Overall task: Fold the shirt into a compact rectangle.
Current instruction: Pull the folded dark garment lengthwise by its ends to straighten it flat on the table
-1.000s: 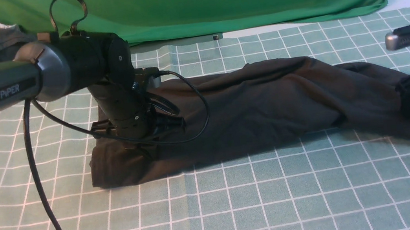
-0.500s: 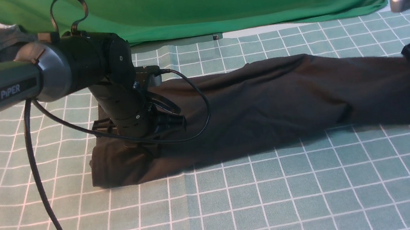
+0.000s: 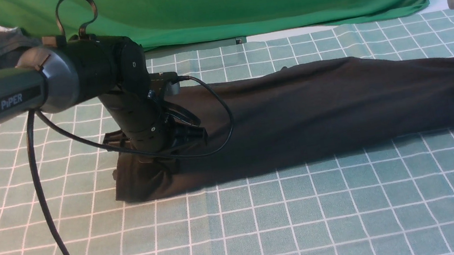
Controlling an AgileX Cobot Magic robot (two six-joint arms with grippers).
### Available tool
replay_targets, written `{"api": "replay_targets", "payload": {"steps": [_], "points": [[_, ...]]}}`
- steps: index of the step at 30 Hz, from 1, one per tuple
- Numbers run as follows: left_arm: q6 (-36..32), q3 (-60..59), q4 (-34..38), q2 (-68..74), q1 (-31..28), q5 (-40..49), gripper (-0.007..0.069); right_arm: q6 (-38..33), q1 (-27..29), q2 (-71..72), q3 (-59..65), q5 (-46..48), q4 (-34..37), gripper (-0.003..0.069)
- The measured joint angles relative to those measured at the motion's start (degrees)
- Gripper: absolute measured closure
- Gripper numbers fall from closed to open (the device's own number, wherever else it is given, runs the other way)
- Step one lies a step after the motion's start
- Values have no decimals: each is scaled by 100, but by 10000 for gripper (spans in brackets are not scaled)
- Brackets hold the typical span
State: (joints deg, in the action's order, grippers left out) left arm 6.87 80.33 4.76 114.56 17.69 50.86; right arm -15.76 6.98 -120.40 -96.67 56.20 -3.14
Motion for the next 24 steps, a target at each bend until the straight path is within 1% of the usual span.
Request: {"api": "replay_targets", "payload": {"steps": [2, 3, 5, 6, 7, 8, 9, 10, 11, 12, 14, 15, 16, 17, 18, 21, 23, 24], "points": [[6, 0, -46, -28, 0, 6, 618, 229, 0, -4, -9, -153, -131, 440], [33, 0, -91, -57, 0, 6, 618, 336, 0, -4, -56, -192, -225, 372], [86, 0, -248, -166, 0, -1, 618, 441, 4, 8, -253, -133, -341, 246], [125, 0, -341, -270, 0, -20, 618, 486, 7, 8, -371, -16, -357, 199], [170, 15, -378, -376, 0, -34, 618, 531, 7, 8, -611, 177, -369, 162], [170, 24, -385, -393, 0, -35, 618, 548, 7, 8, -647, 216, -376, 158], [175, 88, -315, -502, -7, -40, 618, 721, 7, 8, -962, 540, -376, 142], [175, 100, -295, -513, -7, -42, 618, 749, 7, 13, -1002, 583, -376, 142], [133, 212, -2, -570, -7, -56, 618, 888, -14, 14, -1361, 955, -338, 160], [12, 265, 190, -569, -7, -70, 618, 889, -47, 29, -1521, 1096, -269, 190], [-303, 378, 665, -540, 26, -142, 618, 809, -99, 78, -1685, 1196, -90, 274], [-515, 476, 903, -484, 68, -170, 618, 711, -155, 111, -1725, 1212, 38, 331], [-687, 639, 1089, -380, 121, -176, 618, 557, -241, 157, -1757, 1213, 232, 448], [-774, 817, 1214, -257, 182, -180, 618, 440, -322, 183, -1765, 1205, 375, 524], [-811, 985, 1288, -141, 240, -180, 618, 353, -385, 195, -1770, 1205, 481, 564], [-855, 1806, 1387, 351, 385, -129, 618, 136, -574, 203, -1770, 1191, 659, 622], [-855, 2126, 1416, 592, 433, -81, 618, 124, -589, 203, -1770, 1191, 685, 629], [-861, 2729, 1470, 919, 484, 22, 618, 136, -589, 203, -1770, 1191, 690, 631]]}}
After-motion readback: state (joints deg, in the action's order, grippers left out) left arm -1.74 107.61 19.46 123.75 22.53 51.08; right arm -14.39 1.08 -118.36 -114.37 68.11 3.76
